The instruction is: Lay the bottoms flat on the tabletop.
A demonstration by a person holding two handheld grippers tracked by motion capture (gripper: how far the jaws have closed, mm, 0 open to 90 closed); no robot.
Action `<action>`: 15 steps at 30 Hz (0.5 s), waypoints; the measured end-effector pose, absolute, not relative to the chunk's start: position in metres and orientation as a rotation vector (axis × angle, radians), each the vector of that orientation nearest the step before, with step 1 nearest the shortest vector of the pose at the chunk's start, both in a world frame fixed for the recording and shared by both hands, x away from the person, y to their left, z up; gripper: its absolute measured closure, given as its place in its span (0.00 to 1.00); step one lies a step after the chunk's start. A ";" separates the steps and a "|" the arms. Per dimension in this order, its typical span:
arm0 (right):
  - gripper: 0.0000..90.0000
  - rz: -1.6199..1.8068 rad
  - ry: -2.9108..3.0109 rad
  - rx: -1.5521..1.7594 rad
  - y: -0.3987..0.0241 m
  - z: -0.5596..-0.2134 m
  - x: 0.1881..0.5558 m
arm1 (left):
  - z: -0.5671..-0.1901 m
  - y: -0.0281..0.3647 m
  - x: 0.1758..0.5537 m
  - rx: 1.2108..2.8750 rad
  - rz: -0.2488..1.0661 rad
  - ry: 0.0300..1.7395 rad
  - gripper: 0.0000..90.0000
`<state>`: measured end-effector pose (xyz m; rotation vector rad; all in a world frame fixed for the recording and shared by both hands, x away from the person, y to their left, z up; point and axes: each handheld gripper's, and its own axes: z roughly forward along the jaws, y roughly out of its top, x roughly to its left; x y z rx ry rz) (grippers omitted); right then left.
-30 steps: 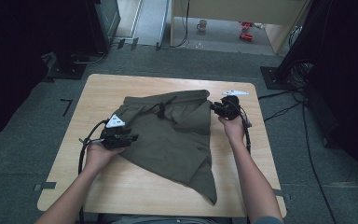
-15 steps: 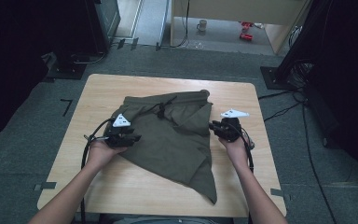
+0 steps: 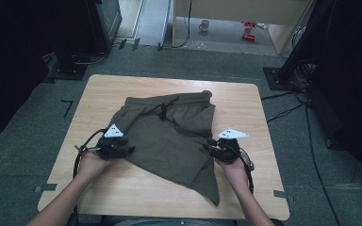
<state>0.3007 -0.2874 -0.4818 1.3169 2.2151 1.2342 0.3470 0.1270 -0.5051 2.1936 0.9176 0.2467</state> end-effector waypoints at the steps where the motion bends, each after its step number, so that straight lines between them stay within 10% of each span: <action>1: 0.72 1.235 2.233 1.313 -0.283 -0.485 0.298 | -0.507 0.127 0.347 2.188 0.248 0.922 0.58; 15: 0.71 1.092 2.344 1.185 -0.255 -0.517 0.302 | -0.508 0.114 0.360 2.149 0.310 1.006 0.73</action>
